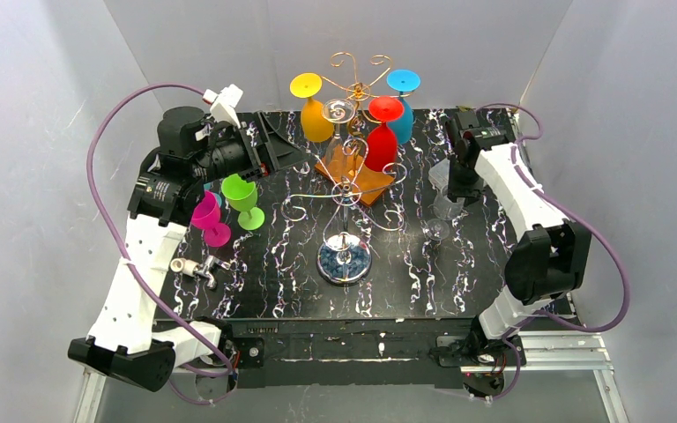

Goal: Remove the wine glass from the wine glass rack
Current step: Place the wine glass at the center of the board.

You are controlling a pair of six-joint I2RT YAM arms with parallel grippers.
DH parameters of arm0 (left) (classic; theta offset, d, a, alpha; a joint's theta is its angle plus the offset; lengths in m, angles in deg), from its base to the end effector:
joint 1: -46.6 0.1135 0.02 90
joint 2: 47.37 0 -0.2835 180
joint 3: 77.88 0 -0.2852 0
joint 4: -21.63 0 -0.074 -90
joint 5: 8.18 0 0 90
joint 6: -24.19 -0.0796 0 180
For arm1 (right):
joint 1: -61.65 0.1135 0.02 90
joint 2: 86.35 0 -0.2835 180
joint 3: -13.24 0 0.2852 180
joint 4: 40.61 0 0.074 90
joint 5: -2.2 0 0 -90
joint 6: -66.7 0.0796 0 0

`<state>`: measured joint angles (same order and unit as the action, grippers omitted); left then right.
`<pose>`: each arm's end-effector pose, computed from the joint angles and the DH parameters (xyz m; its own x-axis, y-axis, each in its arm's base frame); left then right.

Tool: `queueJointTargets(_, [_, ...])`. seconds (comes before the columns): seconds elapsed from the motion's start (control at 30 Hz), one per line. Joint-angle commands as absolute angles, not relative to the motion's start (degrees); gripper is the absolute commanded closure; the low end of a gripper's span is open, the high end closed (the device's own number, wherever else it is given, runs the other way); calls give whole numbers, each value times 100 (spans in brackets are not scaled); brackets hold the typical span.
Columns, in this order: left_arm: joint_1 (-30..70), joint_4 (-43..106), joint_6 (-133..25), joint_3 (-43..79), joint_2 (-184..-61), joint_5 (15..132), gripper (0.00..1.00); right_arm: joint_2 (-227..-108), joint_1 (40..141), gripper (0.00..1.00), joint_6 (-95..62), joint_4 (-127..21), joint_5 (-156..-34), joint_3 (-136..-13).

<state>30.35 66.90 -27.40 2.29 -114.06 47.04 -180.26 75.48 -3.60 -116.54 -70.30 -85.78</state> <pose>0.2589 -0.1228 0.5005 -0.6335 -0.3469 -0.6916 0.4743 0.5321 -0.7013 0.3676 0.0658 0.2801 -0.9079 0.1076 -0.4050 0.1848 0.9702 -0.1566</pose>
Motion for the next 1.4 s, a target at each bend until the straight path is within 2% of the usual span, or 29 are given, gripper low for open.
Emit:
queueJointTargets(0.0, [3018,6726,-2864,156,-11428,4611,1,-18011,7519,63,-335,-11823,-7031,-9207])
queueJointTargets(0.23, [3017,6752,-2902,80,-11558,4660,1,-18046,7519,51,-351,-12040,-7039,-9675])
queueJointTargets(0.53, [3017,6956,-3145,-125,-11739,4932,1,-17757,7519,31,-335,-12439,-6825,-10565])
queueJointTargets(0.67, [3020,7035,-3233,-147,-11736,5110,1,-17649,7568,25,-291,-12428,-7127,-11188])
queueJointTargets(0.83, [3025,7219,-3377,-181,-11738,5496,1,-17695,7954,18,-130,-12115,-7644,-12055])
queueJointTargets(1.0, [3019,7380,-3525,-183,-11750,5815,1,-18212,8939,9,-144,-11936,-7318,-13298])
queueJointTargets(1.07, [3021,7410,-3548,-187,-11764,5862,1,-18485,9215,3,-186,-11963,-7238,-13709])
queueJointTargets(1.37, [3017,7514,-3627,-271,-11828,5989,1,-18854,9830,2,-451,-11406,-6497,-13802])
